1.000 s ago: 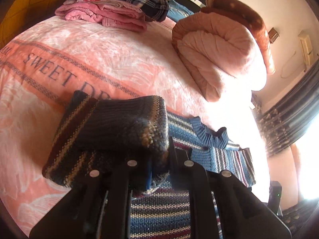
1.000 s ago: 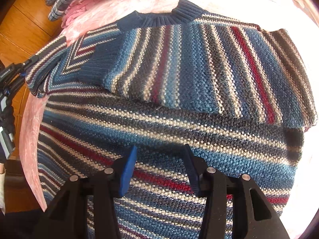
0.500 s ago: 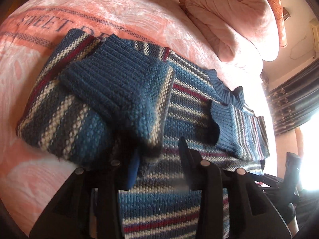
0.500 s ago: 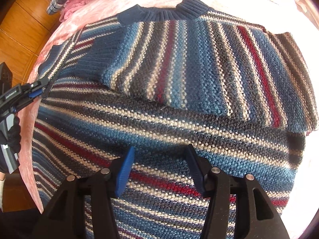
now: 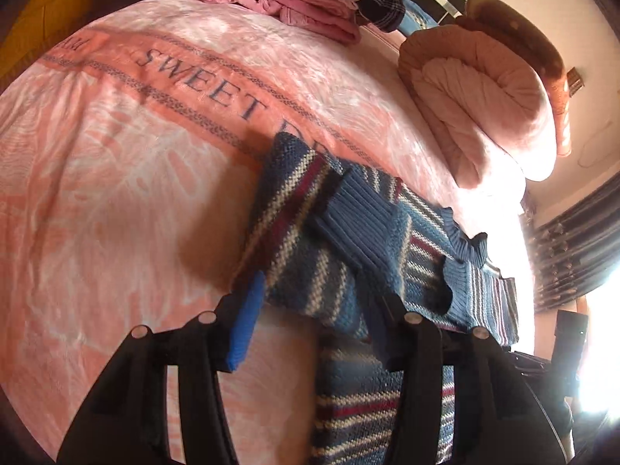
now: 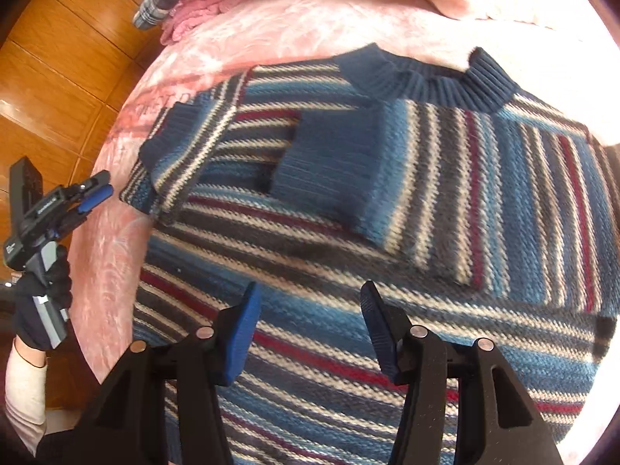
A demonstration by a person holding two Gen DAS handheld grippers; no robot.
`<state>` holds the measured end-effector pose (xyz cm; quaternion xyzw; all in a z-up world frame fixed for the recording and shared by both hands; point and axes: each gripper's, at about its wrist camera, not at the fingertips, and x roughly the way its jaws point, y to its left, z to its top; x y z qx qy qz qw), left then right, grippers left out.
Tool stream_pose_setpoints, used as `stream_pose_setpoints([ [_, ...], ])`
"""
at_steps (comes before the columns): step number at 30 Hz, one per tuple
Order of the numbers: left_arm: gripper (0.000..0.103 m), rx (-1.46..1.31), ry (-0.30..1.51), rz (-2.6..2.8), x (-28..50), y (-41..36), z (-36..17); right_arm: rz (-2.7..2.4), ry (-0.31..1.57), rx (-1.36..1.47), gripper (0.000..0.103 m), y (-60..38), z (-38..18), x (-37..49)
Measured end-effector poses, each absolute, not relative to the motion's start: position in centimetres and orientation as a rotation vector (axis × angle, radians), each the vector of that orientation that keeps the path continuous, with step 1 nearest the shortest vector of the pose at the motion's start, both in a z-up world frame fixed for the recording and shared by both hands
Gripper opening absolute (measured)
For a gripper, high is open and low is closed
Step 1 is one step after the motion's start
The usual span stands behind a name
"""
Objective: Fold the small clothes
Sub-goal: 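Fold the held sleeve across the sweater body with the left gripper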
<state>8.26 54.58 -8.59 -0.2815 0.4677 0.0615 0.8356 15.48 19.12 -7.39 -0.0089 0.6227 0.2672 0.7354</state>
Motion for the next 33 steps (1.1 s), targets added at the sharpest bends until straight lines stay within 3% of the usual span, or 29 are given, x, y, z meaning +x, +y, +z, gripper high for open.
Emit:
stream_pose_setpoints([
  [8, 0.051, -0.479, 1.109, 0.215, 9.7, 54.9, -12.7, 0.621, 1.404, 0.054, 0.054, 25.9, -7.6, 17.8],
  [20, 0.051, -0.574, 0.934, 0.315, 7.8, 58.4, -9.6, 0.690, 1.540, 0.254, 0.054, 33.6, -11.7, 20.2],
  [21, 0.051, -0.566, 0.933, 0.317, 8.0, 58.3, -9.5, 0.702, 1.555, 0.268, 0.048, 34.0, -12.2, 20.2],
  [22, 0.051, -0.557, 0.932, 0.318, 8.1, 58.1, -9.4, 0.717, 1.561, 0.277, 0.026, 34.4, -12.5, 20.2],
  [24, 0.051, -0.548, 0.926, 0.306, 8.3, 57.7, -9.1, 0.703, 1.540, 0.242, 0.013, 34.5, -12.2, 20.0],
  [33, 0.051, -0.505, 0.893, 0.209, 9.4, 54.2, -7.6, 0.761, 1.338, 0.103, 0.010, 28.2, -3.7, 20.3],
])
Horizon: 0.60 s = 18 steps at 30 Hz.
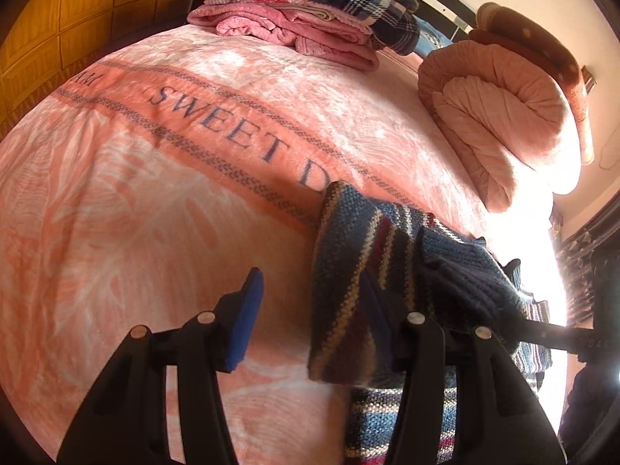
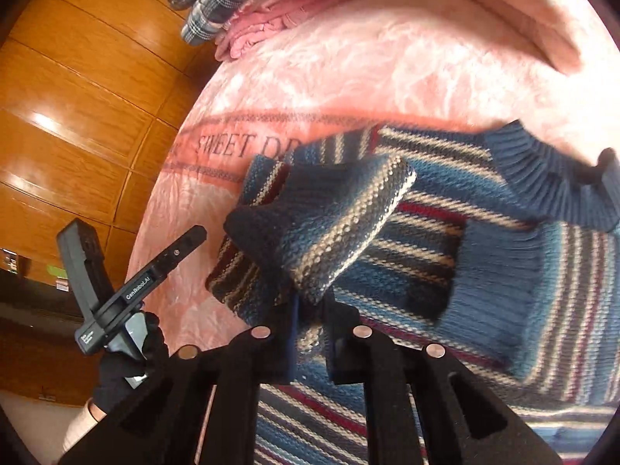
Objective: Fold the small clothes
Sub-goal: 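Fold the held sleeve across the sweater body with the left gripper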
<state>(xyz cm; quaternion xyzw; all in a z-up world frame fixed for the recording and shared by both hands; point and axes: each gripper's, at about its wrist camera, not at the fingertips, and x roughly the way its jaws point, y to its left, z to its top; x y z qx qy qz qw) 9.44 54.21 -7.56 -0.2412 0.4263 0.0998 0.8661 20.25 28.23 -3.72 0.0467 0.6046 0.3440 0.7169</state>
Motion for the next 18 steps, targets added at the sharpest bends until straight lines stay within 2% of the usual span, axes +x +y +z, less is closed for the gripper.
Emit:
stream_pose_setpoints([
  [6, 0.051, -0.429, 0.916, 0.123, 10.9, 49.8, -7.3, 0.654, 1.265, -0.011, 0.010, 21.2, -1.3, 22.0],
  [11, 0.052, -0.349, 0.982, 0.076, 12.2, 46.5, -8.6, 0.511, 1.306, -0.070, 0.012, 16.1, -4.5, 23.7],
  [14, 0.052, -0.322, 1.022, 0.061, 12.5, 45.4, -9.8, 0.450, 1.358, -0.053, 0.026, 14.4, -7.5, 24.3],
  [15, 0.052, -0.315, 1.028, 0.058, 12.5, 45.2, -10.0, 0.418, 1.355, -0.068, 0.035, 14.0, -7.8, 24.2],
  [16, 0.052, -0.308, 1.030, 0.060, 12.4, 45.2, -10.1, 0.407, 1.342, -0.072, 0.038, 13.7, -7.8, 24.1],
  [18, 0.052, -0.302, 1.022, 0.067, 12.3, 45.3, -9.9, 0.416, 1.308, -0.053, 0.038, 13.4, -7.1, 23.7],
])
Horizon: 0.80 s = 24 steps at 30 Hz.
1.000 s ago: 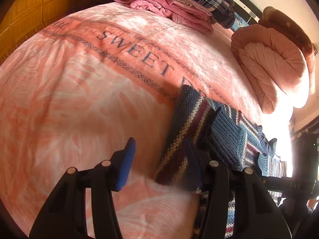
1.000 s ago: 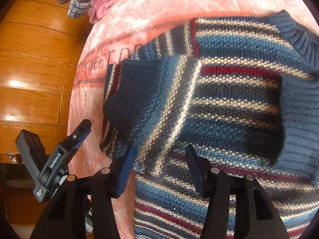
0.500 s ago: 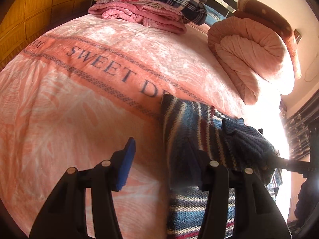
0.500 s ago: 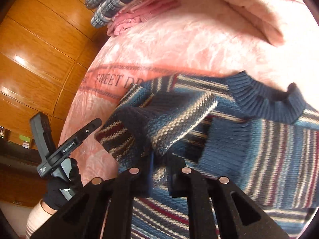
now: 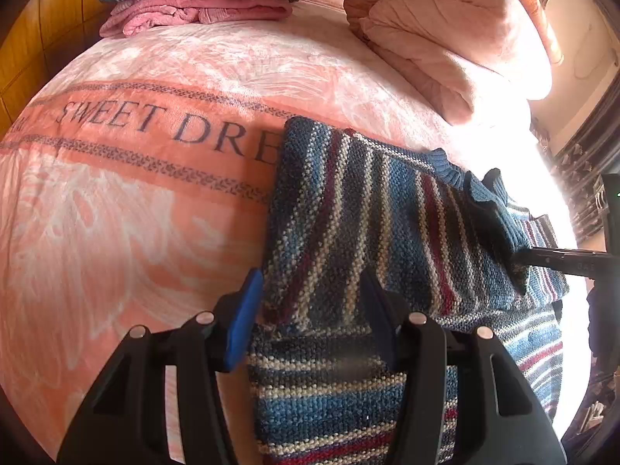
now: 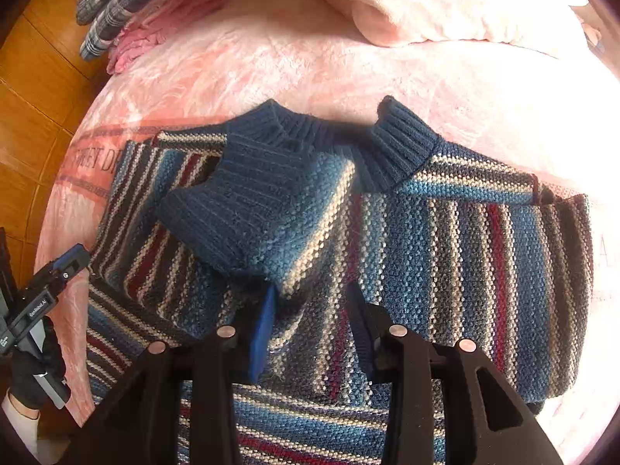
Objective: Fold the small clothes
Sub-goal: 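Fold the held sleeve across the sweater body with the left gripper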
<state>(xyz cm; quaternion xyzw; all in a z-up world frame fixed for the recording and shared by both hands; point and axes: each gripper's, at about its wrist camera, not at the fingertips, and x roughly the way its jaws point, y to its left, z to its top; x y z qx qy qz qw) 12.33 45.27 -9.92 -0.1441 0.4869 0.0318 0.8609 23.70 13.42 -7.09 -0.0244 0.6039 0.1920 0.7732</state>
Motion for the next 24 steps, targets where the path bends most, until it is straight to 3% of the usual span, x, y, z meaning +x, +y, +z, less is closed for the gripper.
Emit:
stream_pose_setpoints([
  [4, 0.052, -0.339, 1.000, 0.060, 12.6, 45.1, -9.1, 0.501, 1.264, -0.051, 0.039, 15.1, -4.8, 23.3],
  [7, 0.053, -0.304, 1.009, 0.028, 13.2, 43.5, -8.8, 0.515, 1.245, -0.177, 0.054, 18.8, -4.6, 23.4],
  [12, 0.056, -0.258, 1.070, 0.007, 14.1, 41.4, -10.5, 0.436, 1.267, -0.373, 0.055, 22.8, -7.5, 24.0],
  [14, 0.056, -0.263, 1.093, 0.020, 14.2, 41.5, -11.5, 0.400, 1.282, -0.412, 0.043, 22.9, -8.7, 24.4],
  [15, 0.056, -0.272, 1.100, 0.024, 14.3, 41.6, -11.8, 0.387, 1.290, -0.406, 0.022, 22.5, -9.1, 24.7],
  [16, 0.056, -0.279, 1.102, 0.026, 14.3, 41.7, -12.0, 0.385, 1.289, -0.364, 0.014, 21.7, -9.0, 24.9],
  [24, 0.057, -0.271, 1.098, 0.030, 14.3, 41.6, -12.2, 0.417, 1.288, 0.054, 0.014, 11.4, -6.1, 25.8],
])
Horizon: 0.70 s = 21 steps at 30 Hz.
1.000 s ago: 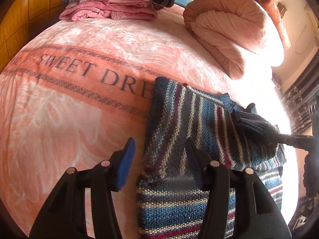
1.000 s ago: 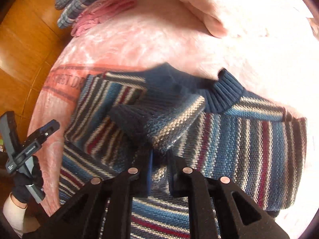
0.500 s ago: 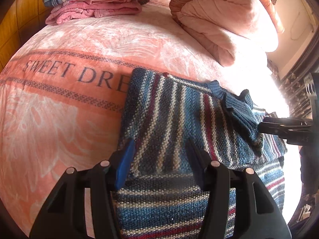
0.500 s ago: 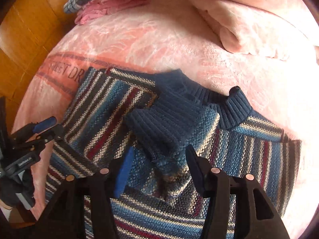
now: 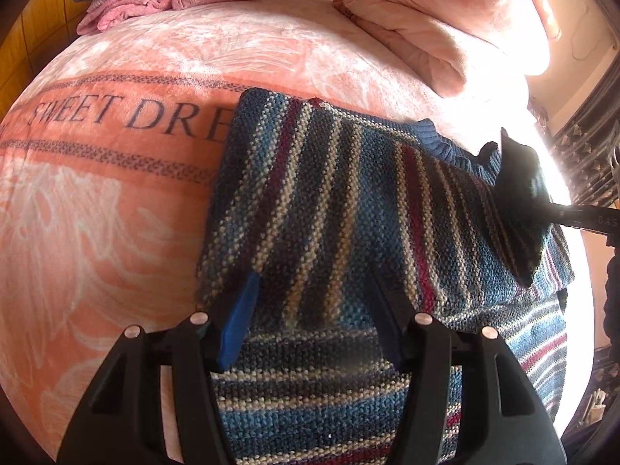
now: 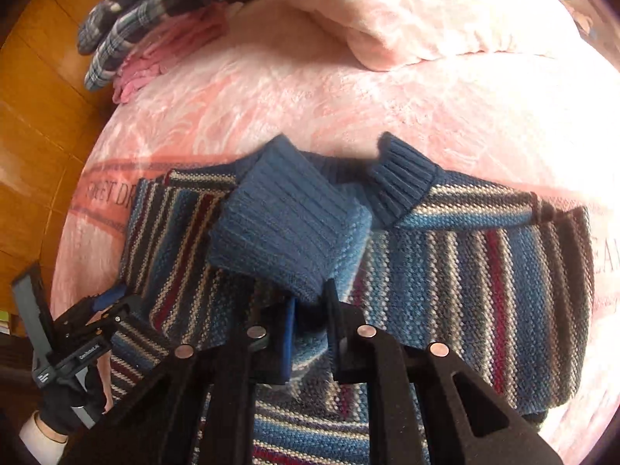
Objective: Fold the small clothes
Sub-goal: 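Fold the held sleeve across the sweater body with the left gripper, then release the sleeve and move both grippers to the ribbed hem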
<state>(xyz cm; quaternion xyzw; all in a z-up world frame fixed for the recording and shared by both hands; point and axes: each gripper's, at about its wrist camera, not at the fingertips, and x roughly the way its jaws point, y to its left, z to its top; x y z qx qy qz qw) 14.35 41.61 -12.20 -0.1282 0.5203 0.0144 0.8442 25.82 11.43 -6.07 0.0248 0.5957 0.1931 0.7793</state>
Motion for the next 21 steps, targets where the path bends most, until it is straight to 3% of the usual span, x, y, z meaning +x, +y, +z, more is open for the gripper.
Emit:
stream_pose_setpoints([
  [3, 0.058, -0.249, 1.097, 0.031, 14.3, 41.3, -12.2, 0.397, 1.340, 0.115, 0.025, 7.8, -6.7, 25.4],
  [6, 0.058, -0.267, 1.088, 0.023, 14.2, 41.4, -12.0, 0.376, 1.363, 0.149, 0.029, 4.3, -7.3, 24.9],
  [11, 0.060, -0.327, 1.030, 0.007, 14.0, 42.3, -10.8, 0.381, 1.362, 0.337, 0.054, -0.6, -7.7, 24.9],
  [20, 0.061, -0.296, 1.070, 0.020, 14.3, 41.6, -12.1, 0.405, 1.393, 0.529, 0.055, -0.5, -10.5, 26.2],
  [21, 0.061, -0.281, 1.071, 0.020, 14.3, 41.5, -12.3, 0.390, 1.399, 0.512, 0.048, -0.1, -10.6, 26.4],
])
